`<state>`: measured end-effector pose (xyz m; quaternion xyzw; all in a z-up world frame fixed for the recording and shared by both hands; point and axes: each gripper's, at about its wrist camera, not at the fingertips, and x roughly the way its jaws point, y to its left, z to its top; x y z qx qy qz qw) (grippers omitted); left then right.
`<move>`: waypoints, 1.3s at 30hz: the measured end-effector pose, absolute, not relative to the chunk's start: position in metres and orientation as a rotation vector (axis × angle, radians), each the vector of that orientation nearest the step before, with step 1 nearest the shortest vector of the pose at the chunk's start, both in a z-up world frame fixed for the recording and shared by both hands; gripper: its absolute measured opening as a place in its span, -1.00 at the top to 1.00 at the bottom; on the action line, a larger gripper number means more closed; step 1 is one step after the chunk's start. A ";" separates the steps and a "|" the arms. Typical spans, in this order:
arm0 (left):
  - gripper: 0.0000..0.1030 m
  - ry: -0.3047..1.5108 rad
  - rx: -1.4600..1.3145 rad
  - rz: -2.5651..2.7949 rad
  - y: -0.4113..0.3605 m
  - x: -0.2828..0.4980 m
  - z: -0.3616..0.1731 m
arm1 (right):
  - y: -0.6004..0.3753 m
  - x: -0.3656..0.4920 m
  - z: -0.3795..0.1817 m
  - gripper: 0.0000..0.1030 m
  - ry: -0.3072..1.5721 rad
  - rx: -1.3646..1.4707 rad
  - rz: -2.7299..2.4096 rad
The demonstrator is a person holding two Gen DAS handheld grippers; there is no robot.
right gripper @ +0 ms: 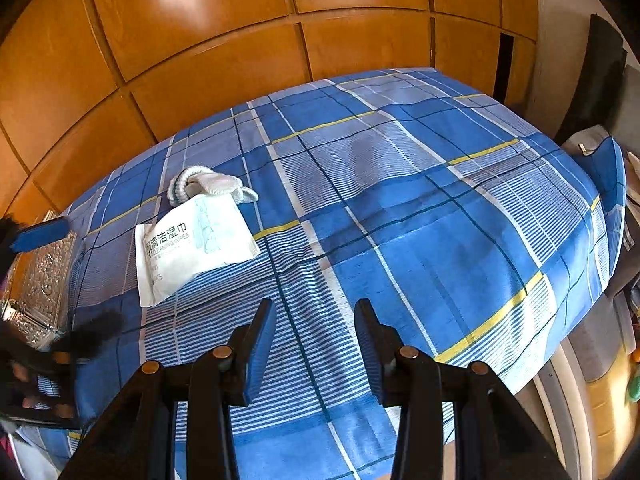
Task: Organize soft objects
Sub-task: 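Move both tools back over the bed toward the wipes pack and glove, then grasp the white wipes pack with left tool while right tool grasps the white glove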
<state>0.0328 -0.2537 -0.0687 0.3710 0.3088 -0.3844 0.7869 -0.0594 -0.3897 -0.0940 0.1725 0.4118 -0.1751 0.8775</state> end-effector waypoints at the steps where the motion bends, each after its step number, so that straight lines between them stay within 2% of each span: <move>1: -0.92 0.652 0.834 -0.835 -0.261 0.035 -0.074 | -0.392 -0.060 -0.094 0.22 0.859 0.366 -0.370; 5: -0.87 0.643 0.917 -0.876 -0.285 0.050 -0.092 | -0.400 -0.063 -0.094 0.22 0.854 0.397 -0.384; 7: -0.70 0.652 0.948 -0.891 -0.295 0.056 -0.100 | -0.404 -0.063 -0.096 0.22 0.858 0.405 -0.388; 9: -0.39 0.697 0.955 -0.911 -0.304 0.065 -0.110 | -0.408 -0.064 -0.098 0.21 0.862 0.417 -0.396; 15: -0.01 0.721 0.816 -0.923 -0.296 0.070 -0.111 | -0.416 -0.065 -0.105 0.21 0.875 0.445 -0.408; 24: -0.01 0.777 0.573 -0.823 -0.209 0.038 -0.103 | -0.406 -0.049 -0.110 0.22 0.926 0.413 -0.311; 32: -0.02 0.798 0.500 -0.747 -0.180 0.040 -0.106 | -0.365 0.034 -0.075 0.21 0.897 0.064 -0.042; 33: -0.03 0.798 0.501 -0.747 -0.181 0.041 -0.107 | -0.360 0.043 -0.071 0.15 0.900 0.024 -0.018; 39: -0.12 0.805 0.469 -0.744 -0.183 0.054 -0.110 | -0.337 0.117 -0.073 0.10 1.001 -0.183 0.140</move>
